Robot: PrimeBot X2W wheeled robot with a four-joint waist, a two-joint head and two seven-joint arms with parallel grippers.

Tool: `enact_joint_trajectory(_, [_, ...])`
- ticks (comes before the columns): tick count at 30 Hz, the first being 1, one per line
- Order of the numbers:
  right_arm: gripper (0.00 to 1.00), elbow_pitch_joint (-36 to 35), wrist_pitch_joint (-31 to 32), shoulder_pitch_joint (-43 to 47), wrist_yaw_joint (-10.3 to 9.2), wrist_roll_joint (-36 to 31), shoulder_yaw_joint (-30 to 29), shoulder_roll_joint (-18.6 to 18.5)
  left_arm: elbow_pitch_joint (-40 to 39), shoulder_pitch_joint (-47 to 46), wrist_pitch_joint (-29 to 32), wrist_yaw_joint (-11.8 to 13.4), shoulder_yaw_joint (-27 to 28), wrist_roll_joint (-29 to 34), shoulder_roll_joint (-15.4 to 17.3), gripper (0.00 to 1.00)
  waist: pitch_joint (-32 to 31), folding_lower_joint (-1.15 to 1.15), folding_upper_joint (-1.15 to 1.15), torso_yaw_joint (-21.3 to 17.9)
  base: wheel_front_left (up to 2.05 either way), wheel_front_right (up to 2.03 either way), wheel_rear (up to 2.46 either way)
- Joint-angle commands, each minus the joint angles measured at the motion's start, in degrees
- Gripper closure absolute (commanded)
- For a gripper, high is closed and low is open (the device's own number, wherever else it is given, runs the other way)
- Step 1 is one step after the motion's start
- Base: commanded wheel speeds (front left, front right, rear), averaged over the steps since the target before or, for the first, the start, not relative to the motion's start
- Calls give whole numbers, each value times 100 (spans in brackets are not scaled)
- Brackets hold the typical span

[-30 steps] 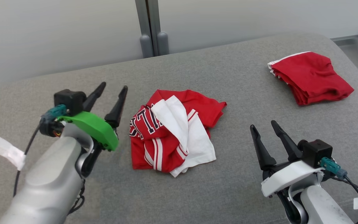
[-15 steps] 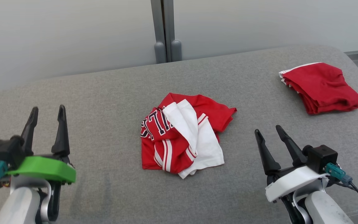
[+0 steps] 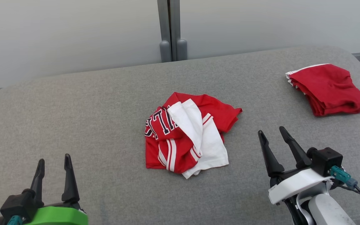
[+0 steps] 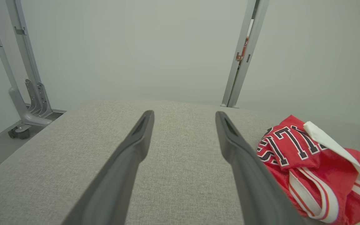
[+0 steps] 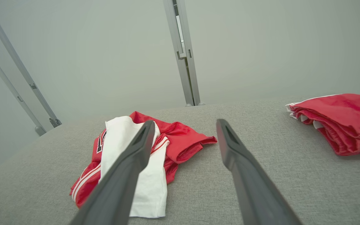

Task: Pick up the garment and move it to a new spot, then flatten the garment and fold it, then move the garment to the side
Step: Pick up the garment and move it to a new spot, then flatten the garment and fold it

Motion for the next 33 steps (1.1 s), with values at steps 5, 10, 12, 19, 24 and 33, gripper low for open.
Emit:
enact_joint_trajectory(5, [0,-4,-17,18,-6,5,-13,-22,145,-92,-15,-342,193,279,-277,0,11,0,0,56,0,0,0])
enact_joint_trajectory(10, [0,25,-17,-3,-7,9,21,2,270,-165,-15,-550,371,484,-453,0,-12,0,0,86,0,0,0])
enact_joint_trajectory(12, [0,34,-17,-11,-7,22,54,-14,303,-176,-15,-610,427,549,-517,0,-19,0,0,95,0,0,0])
enact_joint_trajectory(19, [0,122,-17,-189,-6,100,419,1,431,-246,-15,-798,536,696,-682,0,3,0,0,251,0,0,0])
enact_joint_trajectory(24, [0,551,85,-620,-6,253,1033,12,543,-328,-15,-900,528,774,-765,0,21,0,0,524,0,0,0])
enact_joint_trajectory(33, [0,1992,1339,-1581,-7,399,1483,115,665,-436,-15,-994,523,848,-861,0,95,0,0,1142,0,0,0])
